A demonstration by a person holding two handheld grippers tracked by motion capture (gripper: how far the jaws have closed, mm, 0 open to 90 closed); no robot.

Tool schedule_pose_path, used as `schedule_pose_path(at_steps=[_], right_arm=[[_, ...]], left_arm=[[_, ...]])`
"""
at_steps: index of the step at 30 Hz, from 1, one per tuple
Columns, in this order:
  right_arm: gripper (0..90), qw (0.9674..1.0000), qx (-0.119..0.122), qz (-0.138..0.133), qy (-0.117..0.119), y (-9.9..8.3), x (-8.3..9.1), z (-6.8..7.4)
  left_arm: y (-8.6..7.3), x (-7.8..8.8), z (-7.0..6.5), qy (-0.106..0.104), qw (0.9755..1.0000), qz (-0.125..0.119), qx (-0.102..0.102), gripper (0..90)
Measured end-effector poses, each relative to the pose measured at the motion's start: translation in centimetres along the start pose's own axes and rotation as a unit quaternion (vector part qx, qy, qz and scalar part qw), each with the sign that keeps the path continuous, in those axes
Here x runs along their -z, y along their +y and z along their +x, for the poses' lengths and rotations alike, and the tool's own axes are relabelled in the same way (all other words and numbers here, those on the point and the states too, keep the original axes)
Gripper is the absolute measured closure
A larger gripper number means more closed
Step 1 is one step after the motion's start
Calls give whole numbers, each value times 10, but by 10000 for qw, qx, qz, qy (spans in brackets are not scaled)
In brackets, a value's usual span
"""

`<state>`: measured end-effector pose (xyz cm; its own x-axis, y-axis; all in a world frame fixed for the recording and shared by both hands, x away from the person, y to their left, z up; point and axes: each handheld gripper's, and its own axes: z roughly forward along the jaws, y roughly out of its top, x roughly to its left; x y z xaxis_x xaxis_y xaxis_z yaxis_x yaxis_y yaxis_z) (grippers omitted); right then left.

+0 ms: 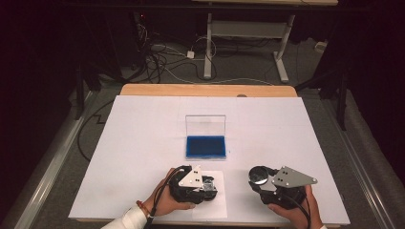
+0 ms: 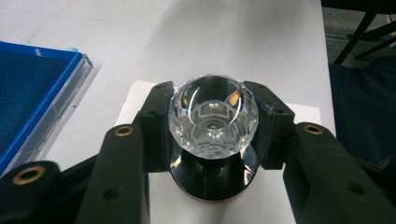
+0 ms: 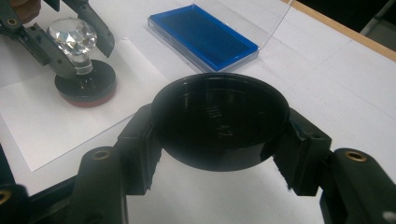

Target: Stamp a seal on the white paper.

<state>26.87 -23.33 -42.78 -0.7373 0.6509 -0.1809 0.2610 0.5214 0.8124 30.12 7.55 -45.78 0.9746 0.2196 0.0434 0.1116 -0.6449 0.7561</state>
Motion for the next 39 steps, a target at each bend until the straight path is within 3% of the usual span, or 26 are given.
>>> schedule_pose_path(at_steps=[6,18,31,39], right_arm=[[391,10000,21,-85,-2,2,1,1],[391,10000,-1,-93,-13,3,1,1],[391,10000,-20,-64,-37,2,0,0],[391,10000,-52,-22,16,1,-4,-1]], left_arm=[[7,12,3,-8,9995,-297,141,543],[15,44,11,284,9968,-722,180,543],[3,98,27,842,9880,-1210,471,543],[-4,112,35,1075,9840,-1274,623,543]])
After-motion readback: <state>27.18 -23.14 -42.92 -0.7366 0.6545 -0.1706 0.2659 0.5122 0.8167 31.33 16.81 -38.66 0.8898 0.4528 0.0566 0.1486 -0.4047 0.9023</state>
